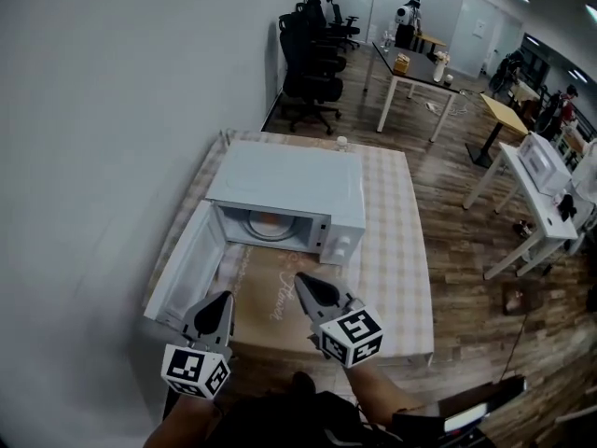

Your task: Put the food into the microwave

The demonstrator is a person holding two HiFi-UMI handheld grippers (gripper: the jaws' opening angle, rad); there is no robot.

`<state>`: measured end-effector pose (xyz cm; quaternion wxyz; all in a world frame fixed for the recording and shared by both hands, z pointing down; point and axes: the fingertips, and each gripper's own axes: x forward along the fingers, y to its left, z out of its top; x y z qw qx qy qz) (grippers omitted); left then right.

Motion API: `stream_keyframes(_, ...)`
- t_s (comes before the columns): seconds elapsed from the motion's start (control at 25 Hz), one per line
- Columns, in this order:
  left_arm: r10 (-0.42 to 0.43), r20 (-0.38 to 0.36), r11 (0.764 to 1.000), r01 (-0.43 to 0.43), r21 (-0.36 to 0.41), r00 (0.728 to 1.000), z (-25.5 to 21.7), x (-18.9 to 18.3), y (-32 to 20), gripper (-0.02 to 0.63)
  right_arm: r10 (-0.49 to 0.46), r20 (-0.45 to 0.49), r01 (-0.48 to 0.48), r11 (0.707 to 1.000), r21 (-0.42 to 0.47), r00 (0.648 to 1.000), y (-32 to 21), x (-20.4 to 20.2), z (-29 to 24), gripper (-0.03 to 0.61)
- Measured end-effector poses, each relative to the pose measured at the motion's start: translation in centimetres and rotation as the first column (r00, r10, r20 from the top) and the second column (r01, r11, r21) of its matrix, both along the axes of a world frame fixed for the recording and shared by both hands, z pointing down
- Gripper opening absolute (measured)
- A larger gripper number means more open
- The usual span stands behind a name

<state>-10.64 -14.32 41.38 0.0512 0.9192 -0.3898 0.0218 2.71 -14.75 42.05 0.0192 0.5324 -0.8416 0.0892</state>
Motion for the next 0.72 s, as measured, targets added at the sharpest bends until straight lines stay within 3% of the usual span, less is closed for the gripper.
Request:
stream_keyframes(0.2,-0.027,0.002,1.0,0.027,0.015,1.0,-0.5,-2.3,-0.5,0.008,0.022,-0.012,-0.022,1.0,0.005,1.0,-0.1,-1.5,-0.9,0.009)
stream_keyframes(0.72,0.012,-0.012,1.0,-0.012,0.019,1.0,-0.4,-4.0,0.3,0.008,0.08,0.004,-0.08,0.997,0.02,0.997,0.6,-2.5,-1.0,0.009)
